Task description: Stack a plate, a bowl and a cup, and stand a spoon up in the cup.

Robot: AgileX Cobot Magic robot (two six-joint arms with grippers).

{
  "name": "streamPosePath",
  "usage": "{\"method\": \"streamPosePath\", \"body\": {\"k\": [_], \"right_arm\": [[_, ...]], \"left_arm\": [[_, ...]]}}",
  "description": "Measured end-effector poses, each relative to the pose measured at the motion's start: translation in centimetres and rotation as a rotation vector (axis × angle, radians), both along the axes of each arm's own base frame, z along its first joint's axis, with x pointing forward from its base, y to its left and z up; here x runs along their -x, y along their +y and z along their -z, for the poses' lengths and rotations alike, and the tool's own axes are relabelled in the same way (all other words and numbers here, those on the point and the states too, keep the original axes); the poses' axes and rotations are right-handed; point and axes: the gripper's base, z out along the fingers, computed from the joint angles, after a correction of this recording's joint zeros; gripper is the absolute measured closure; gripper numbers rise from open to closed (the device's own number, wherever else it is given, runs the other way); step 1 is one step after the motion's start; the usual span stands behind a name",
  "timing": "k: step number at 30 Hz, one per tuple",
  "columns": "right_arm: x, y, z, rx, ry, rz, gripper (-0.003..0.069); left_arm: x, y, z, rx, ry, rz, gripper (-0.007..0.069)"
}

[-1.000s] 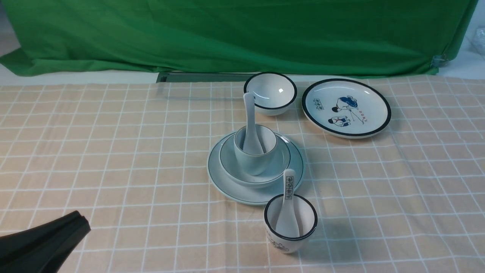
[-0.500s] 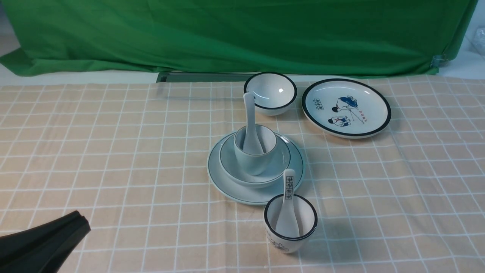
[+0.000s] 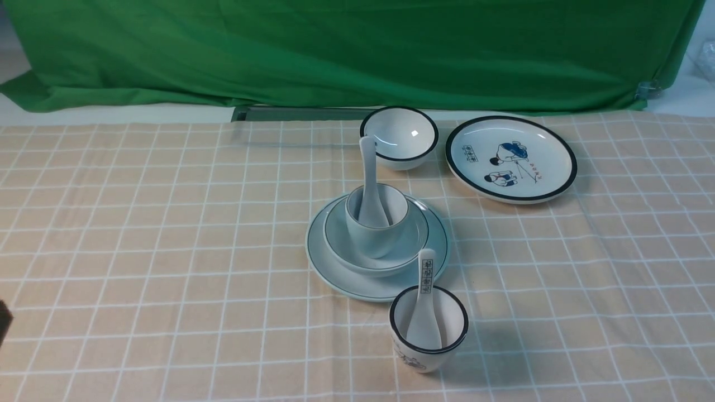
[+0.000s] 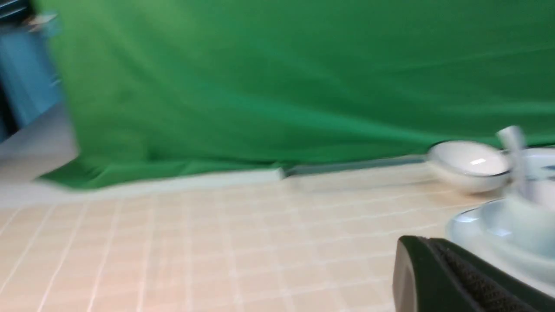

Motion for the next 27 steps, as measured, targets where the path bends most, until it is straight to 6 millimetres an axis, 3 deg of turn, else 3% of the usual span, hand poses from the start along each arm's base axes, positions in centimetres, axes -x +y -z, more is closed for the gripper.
{"method": "streamPosePath", "body": {"k": [3,5,27], "right_arm": [[0.0,0.0,0.0,0.000,-0.001,0.000,0.0527],[0.0,0.0,0.0,0.000,0.000,0.000,0.0522],[0.0,0.0,0.0,0.000,-0.002,0.000,0.0477]], "left_arm": [[-0.1,0.3,2.3,0.043,0.096,-0.061,0.0621],[-0.1,0.3,2.8,0.070,0.136,-0.071,0.0621],[-0.1,0.3,2.6,0.082,0.113,-0.072,0.0621]]}}
